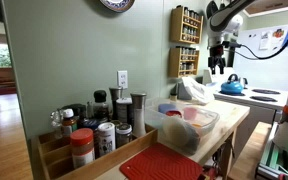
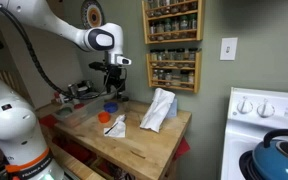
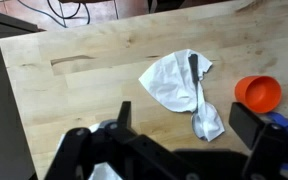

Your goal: Put the blue cup and red cup inside the container

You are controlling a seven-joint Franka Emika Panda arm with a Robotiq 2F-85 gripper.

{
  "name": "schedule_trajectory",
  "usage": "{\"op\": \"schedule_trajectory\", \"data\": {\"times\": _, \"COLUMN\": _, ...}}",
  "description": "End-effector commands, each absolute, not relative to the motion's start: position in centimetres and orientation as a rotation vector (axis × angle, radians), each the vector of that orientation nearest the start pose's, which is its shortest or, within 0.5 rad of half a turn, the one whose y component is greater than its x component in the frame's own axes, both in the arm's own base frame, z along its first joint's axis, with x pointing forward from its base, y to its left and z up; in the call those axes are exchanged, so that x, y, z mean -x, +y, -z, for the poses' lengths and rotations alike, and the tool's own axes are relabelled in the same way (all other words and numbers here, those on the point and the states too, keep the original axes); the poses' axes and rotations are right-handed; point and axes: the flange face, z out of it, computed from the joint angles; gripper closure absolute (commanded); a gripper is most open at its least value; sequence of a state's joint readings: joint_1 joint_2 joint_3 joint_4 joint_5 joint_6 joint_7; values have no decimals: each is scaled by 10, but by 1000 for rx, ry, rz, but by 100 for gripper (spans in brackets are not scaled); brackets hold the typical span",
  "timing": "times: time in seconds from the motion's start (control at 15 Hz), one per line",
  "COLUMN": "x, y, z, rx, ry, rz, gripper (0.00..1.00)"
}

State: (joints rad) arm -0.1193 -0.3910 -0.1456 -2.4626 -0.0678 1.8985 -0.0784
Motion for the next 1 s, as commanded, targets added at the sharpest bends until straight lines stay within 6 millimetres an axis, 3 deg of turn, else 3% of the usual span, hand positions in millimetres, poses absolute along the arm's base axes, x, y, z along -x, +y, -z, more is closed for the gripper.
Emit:
{"op": "schedule_trajectory", "data": {"times": 0.0, "x": -386, "y": -110, "z": -423, "rx": 3099, "ry": 222, "rz": -273, "gripper": 0}}
{"op": "schedule_trajectory", "data": {"times": 0.13, "x": -386, "y": -110, "z": -423, "rx": 3099, "ry": 223, "rz": -273, "gripper": 0}}
{"op": "schedule_trajectory", "data": {"times": 0.27, "x": -393, "y": -76, "z": -420, "rx": 3120, "ry": 119, "rz": -288, "gripper": 0}}
{"op": "schedule_trajectory", "data": {"times": 0.53, "x": -406, "y": 14, "z": -403, "rx": 3130, "ry": -134, "rz": -284, "gripper": 0}}
{"op": "schedule_trajectory", "data": {"times": 0.73, "x": -422, "y": 67, "z": -382, "rx": 3127, "ry": -21, "rz": -186, "gripper": 0}}
{"op": "schedule_trajectory", "data": {"times": 0.8, "x": -427, "y": 78, "z": -376, "rx": 3119, "ry": 29, "rz": -157, "gripper": 0}}
{"op": "schedule_trajectory", "data": {"times": 0.87, "x": -419, "y": 65, "z": -395, "rx": 3142, "ry": -62, "rz": -172, "gripper": 0}}
{"op": "schedule_trajectory", "data": {"times": 0.93, "x": -421, "y": 72, "z": -389, "rx": 3144, "ry": -65, "rz": -173, "gripper": 0}}
